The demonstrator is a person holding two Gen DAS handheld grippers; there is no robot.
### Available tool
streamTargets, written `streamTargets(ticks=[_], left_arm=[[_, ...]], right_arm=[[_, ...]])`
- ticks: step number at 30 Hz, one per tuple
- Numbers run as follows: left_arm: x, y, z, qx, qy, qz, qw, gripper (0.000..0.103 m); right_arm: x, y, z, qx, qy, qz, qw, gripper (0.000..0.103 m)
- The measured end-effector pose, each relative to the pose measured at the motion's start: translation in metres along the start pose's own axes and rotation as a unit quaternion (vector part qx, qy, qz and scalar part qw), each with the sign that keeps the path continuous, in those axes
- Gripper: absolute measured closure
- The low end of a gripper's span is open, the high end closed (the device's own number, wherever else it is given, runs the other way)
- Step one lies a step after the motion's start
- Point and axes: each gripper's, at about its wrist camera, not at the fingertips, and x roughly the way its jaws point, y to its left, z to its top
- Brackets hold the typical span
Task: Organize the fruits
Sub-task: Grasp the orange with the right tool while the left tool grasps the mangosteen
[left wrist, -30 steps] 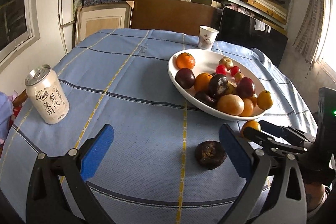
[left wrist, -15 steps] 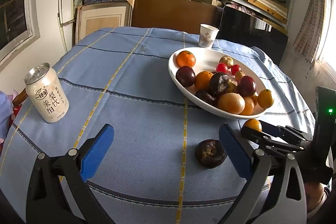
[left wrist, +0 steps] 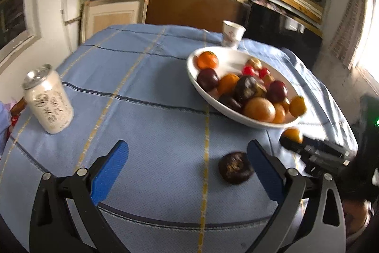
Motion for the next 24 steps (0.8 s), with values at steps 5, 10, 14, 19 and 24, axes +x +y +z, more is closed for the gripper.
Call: streamTargets(ticks=[5, 10, 14, 19, 24], left_arm=[[0.012, -0.028, -0.012, 0.068, 0.025, -0.008, 0.9973, 0.005], [0.019, -0.050, -0.021, 0.119, 0.033, -0.016, 0.9922, 0.022], [0.036, -0.051, -0.022, 0.116, 0.063, -0.031, 0.9907, 0.040], [0.050, -0.053, -0.021, 0.115, 0.078, -0.039, 0.9895, 0.040], [0.055, -0.056, -0.021, 0.116, 0.079, -0.042, 0.9892, 0.041]], right_arm=[[-0.017, -0.013, 0.005, 0.019, -0.017, -0.003, 1.000, 0.063], [-0.015, -0.025, 0.006, 0.042, -0.004, 0.007, 0.999, 0.063], [-0.014, -0.026, 0.005, 0.045, -0.002, 0.010, 0.999, 0.063], [-0.014, -0.025, 0.004, 0.042, 0.003, 0.015, 0.999, 0.063], [-0.012, -0.027, 0.003, 0.047, 0.009, 0.016, 0.999, 0.063]])
